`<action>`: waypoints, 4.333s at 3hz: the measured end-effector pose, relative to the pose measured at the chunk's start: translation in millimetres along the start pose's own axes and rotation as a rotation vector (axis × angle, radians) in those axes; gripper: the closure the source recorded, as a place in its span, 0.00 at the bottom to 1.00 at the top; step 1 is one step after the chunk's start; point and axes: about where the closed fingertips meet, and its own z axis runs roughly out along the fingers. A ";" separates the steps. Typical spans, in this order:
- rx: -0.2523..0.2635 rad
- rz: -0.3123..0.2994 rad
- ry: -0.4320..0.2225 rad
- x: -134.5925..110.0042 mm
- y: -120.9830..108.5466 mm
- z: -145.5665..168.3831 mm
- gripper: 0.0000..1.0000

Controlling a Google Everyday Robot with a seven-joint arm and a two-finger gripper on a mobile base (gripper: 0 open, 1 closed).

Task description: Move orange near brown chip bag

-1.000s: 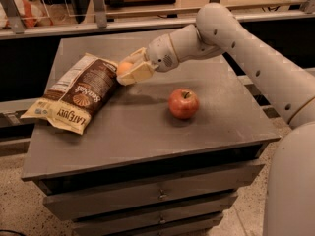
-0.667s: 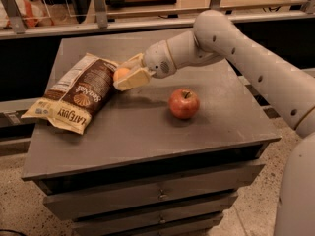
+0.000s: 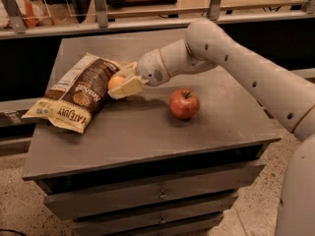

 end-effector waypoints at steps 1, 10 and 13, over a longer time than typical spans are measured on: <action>-0.009 0.002 0.017 3.2 0.6 4.9 1.00; 0.117 -0.033 0.105 5.3 -19.5 -52.3 0.00; 0.283 0.025 0.213 23.6 -33.1 -118.8 0.00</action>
Offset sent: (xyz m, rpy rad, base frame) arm 0.0010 -0.0005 -0.0084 -0.0433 0.0167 0.0024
